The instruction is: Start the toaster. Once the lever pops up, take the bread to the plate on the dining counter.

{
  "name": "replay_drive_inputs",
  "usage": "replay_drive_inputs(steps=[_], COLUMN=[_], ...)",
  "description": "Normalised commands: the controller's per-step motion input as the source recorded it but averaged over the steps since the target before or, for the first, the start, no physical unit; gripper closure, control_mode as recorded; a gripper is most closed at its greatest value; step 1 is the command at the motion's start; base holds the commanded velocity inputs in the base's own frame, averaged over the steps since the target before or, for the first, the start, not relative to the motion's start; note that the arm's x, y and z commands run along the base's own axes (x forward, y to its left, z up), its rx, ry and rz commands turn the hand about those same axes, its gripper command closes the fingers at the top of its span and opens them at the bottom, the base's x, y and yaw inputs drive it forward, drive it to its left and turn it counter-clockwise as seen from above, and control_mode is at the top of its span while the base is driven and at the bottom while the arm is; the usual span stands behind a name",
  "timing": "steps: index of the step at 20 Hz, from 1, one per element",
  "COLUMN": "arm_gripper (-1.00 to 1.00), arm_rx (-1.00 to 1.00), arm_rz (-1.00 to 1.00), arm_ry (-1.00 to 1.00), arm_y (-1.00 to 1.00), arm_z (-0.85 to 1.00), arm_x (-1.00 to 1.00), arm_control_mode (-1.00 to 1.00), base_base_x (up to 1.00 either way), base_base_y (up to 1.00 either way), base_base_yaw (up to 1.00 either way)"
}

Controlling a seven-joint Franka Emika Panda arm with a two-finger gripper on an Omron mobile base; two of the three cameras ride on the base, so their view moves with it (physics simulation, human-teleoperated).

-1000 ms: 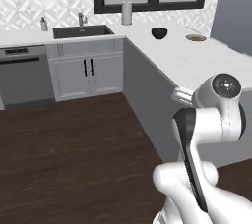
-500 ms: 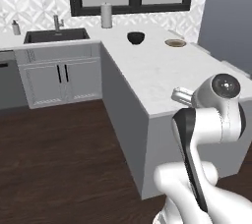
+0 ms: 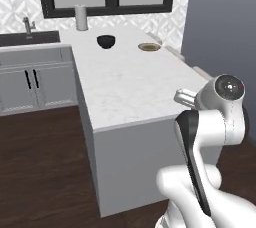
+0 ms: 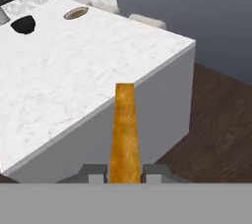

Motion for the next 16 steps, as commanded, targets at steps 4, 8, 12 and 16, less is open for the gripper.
replay_drive_inputs(steps=[4,8,12,16], arm_gripper=[1.0,1.0,1.0,1.0], arm_rx=[0.0,0.0,0.0,0.0], arm_rz=[0.0,0.0,0.0,0.0], arm_ry=[0.0,0.0,0.0,0.0], arm_y=[0.0,0.0,0.0,0.0], arm_z=[0.0,0.0,0.0,0.0], arm_x=[0.0,0.0,0.0,0.0], arm_control_mode=[1.0,1.0,1.0,1.0], base_base_x=[0.32,0.33,0.38,0.44], base_base_y=[-1.0,-1.0,-1.0,-1.0], base_base_yaw=[0.0,0.0,0.0,0.0])
